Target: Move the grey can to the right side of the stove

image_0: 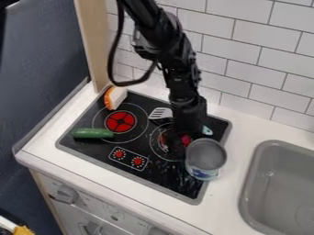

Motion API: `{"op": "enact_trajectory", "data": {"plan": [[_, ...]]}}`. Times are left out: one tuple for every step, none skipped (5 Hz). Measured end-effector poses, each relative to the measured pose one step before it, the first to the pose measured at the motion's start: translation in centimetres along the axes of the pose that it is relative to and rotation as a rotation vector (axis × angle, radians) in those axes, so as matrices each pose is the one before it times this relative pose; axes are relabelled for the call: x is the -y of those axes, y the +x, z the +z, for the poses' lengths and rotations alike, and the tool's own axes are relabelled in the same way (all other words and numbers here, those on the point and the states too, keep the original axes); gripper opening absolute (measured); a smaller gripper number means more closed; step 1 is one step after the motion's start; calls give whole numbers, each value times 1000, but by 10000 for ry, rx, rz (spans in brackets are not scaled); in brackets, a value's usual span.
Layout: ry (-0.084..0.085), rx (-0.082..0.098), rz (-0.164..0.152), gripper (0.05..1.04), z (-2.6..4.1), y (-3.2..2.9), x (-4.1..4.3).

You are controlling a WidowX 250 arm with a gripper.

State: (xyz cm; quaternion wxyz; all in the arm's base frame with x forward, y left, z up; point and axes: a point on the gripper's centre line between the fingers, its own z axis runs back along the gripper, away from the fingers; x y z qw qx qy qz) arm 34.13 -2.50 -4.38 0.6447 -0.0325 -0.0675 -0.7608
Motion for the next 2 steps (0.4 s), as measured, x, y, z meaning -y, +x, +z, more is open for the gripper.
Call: {"op": "enact_trajectory", "data": {"plan": [[497, -209, 109, 999, 2420, -186, -120], [367, -124, -86, 999, 2317, 183, -133]]}}
